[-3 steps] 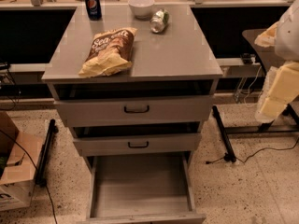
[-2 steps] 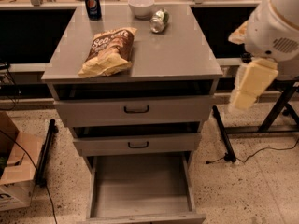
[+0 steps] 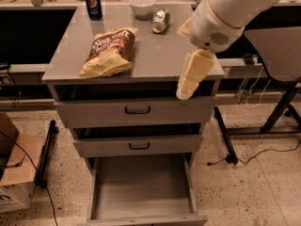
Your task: Place brown chip bag into bottom drawer
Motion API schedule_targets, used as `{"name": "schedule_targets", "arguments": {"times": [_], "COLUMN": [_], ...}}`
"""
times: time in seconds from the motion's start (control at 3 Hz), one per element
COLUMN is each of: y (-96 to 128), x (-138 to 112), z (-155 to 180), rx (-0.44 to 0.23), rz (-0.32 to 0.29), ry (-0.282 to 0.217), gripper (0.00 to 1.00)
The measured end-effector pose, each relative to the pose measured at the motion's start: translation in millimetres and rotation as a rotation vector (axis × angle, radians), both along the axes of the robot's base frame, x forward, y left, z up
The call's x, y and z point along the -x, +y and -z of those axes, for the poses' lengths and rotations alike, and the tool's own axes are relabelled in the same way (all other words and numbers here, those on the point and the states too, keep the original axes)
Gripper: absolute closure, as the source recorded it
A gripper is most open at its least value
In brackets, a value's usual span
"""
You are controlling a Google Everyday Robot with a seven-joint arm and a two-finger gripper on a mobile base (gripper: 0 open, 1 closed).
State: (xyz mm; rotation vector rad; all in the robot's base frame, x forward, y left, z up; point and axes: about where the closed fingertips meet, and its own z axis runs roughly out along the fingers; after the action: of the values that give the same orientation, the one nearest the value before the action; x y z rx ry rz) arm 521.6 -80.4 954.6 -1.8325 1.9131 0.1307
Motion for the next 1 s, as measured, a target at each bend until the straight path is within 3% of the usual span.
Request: {"name": "schedule_targets", "arguments": {"times": [0.33, 1.0], "y": [41.7, 96.5], "x": [-32.7, -87.2], "z": [5.2, 24.5], "rx": [-0.063, -0.185], "rz": [-0.068, -0.099], "ry": [-0.019, -0.003], "gripper": [0.0, 0.0]}}
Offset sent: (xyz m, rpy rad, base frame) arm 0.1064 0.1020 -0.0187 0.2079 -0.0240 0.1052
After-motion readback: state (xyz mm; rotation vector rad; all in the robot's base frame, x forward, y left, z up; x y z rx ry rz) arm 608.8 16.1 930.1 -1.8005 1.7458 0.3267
